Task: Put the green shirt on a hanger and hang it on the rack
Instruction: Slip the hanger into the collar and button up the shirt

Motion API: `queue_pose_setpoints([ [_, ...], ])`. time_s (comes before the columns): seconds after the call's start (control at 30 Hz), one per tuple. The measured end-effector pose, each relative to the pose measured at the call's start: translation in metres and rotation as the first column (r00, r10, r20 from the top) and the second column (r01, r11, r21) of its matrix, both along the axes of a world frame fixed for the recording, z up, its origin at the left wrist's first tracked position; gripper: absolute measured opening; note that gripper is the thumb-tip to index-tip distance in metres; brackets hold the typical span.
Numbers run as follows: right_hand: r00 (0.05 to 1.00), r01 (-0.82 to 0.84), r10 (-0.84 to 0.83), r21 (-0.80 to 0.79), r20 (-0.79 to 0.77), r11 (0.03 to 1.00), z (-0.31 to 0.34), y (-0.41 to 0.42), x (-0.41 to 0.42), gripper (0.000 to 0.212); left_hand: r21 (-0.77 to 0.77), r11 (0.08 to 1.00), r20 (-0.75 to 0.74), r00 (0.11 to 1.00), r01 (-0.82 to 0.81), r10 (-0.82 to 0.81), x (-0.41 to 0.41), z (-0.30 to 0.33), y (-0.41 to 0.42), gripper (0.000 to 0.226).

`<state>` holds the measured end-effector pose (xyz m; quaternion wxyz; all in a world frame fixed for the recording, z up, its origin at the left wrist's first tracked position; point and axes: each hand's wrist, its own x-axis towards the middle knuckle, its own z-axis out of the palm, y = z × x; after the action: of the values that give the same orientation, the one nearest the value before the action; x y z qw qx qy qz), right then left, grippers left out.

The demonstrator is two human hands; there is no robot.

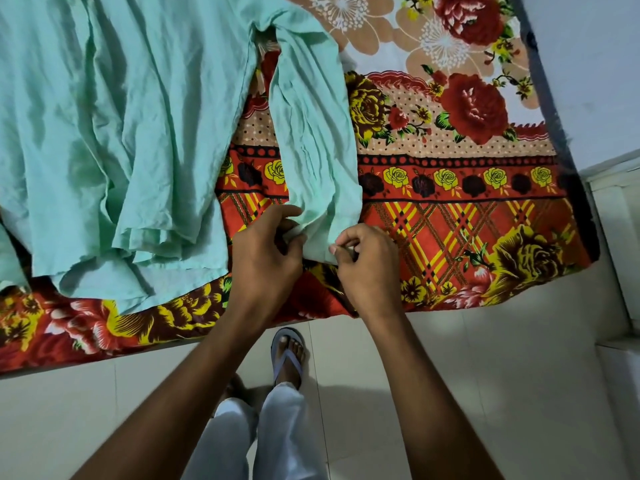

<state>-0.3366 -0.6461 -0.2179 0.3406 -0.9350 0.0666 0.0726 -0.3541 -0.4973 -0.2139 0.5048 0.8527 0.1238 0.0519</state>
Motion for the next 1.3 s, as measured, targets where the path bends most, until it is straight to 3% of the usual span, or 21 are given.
queue_pose_setpoints([
  [0.23,0.974,-0.037,0.026,0.046,0.223,0.998,0.017,0.006,0.001,0.017,-0.137,0.990,0.027,0.999,0.022,-0.018,-0.002,0.008,-0.010,0.037],
  [0.53,0.955,0.000,-0.027,0.088,0.297,0.996,0.026,0.011,-0.007,0.020,-0.194,0.981,0.051,0.998,-0.019,0.029,-0.001,0.010,-0.014,0.039],
  [0.83,0.953,-0.021,-0.016,0.116,0.302,0.993,0.024,0.013,-0.007,0.026,-0.199,0.978,0.070,0.996,0.066,-0.053,-0.003,0.012,-0.015,0.042],
  [1.0,0.951,0.045,-0.084,0.136,0.297,0.990,0.023,0.013,-0.007,0.026,-0.287,0.939,0.026,0.982,0.187,-0.188,-0.005,0.010,-0.006,0.055],
  [1.3,0.982,0.065,-0.139,0.459,0.129,0.886,0.027,0.009,-0.013,0.018,-0.233,0.969,-0.021,0.996,0.078,-0.085,0.009,0.010,-0.002,0.040],
])
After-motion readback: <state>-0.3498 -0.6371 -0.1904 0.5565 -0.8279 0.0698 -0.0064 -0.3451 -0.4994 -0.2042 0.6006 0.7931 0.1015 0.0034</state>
